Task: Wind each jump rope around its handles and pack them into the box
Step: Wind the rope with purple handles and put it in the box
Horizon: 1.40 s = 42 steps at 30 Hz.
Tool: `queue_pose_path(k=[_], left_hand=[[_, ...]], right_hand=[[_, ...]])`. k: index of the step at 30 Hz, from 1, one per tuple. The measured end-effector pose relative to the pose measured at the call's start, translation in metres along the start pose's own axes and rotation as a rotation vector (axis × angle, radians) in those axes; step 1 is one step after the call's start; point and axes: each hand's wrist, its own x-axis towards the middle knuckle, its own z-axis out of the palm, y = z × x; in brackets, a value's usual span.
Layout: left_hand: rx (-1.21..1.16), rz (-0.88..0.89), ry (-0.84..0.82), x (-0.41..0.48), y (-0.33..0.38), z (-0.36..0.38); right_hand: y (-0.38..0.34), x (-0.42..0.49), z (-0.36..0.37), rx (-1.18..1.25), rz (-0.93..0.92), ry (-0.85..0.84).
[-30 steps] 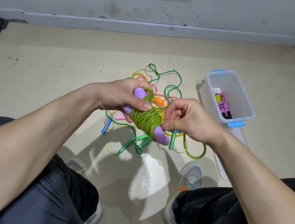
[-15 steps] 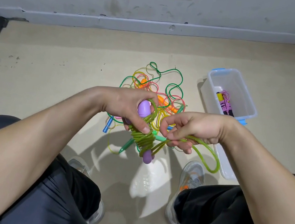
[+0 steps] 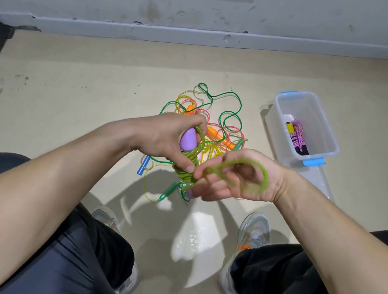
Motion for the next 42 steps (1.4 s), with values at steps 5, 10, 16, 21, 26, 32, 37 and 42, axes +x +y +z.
queue_pose_path(k=[5,10,16,21,26,32,37,42], left_hand=[[-0.072,-0.002,0.052,-0.001,-0.005,-0.006],[-0.247,-0.004,0.079,0.000,-0.004,-0.002],[-0.223,-0.043,0.198,0.000,0.005,0.000],[-0.089,-0.090,0.254,0.005,0.020,0.015],[0.024,-0.040,0.232,0.009,0.025,0.038],[-0.111,-0.049,0.261,0.009,0.037,0.044],[-0.475,-0.153,0.186,0.006,0.045,0.043],[-0.617,-0.201,0.309,0.004,0.046,0.044]], right_hand=[[0.008,-0.003,0.003,-0.082,-0.217,0.029],[0.002,0.008,0.017,-0.406,-0.494,0.411],[0.000,0.014,0.016,-0.664,-0.723,0.838],[0.008,0.024,0.024,-0.559,-0.630,1.058],[0.002,0.026,0.035,-0.548,-0.702,1.113],[-0.010,0.023,0.033,-0.355,-0.672,1.025],[-0.019,0.020,0.033,-0.189,-0.732,1.053],[-0.031,0.013,0.040,0.062,-0.773,1.008]])
